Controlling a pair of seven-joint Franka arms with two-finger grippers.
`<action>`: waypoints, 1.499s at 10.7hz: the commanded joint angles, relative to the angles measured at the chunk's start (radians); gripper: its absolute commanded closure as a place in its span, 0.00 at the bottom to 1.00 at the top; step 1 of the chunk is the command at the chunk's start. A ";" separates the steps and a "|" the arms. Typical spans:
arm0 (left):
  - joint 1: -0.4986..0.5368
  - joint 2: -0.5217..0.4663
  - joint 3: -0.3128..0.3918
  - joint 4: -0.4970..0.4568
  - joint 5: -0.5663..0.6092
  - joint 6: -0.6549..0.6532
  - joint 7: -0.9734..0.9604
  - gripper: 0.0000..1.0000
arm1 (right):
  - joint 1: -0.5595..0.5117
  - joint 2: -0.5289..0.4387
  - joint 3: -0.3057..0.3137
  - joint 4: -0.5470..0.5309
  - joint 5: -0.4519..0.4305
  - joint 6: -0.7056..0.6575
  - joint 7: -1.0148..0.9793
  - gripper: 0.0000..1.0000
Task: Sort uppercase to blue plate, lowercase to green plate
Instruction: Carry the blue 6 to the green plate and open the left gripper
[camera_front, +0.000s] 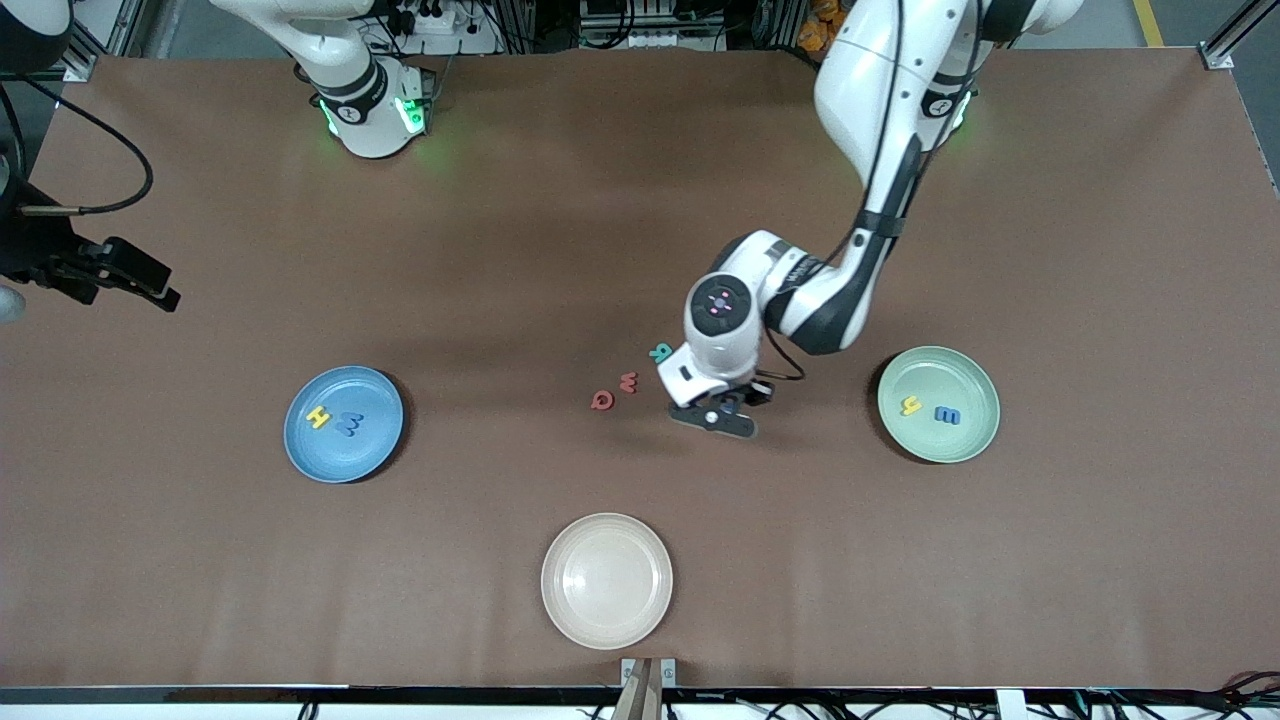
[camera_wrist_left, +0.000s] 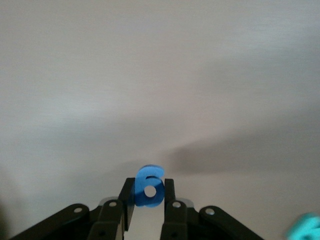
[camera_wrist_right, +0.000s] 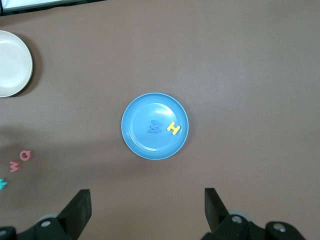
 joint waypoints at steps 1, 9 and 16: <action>0.129 -0.122 -0.006 -0.142 0.022 -0.007 0.195 1.00 | 0.039 0.013 0.000 -0.008 0.006 0.013 0.011 0.02; 0.438 -0.228 -0.012 -0.435 0.079 0.215 0.513 0.91 | 0.287 0.190 0.061 -0.016 -0.006 0.192 0.512 0.06; 0.447 -0.297 -0.057 -0.437 -0.005 0.203 0.440 0.41 | 0.487 0.515 0.063 -0.012 -0.099 0.543 1.042 0.07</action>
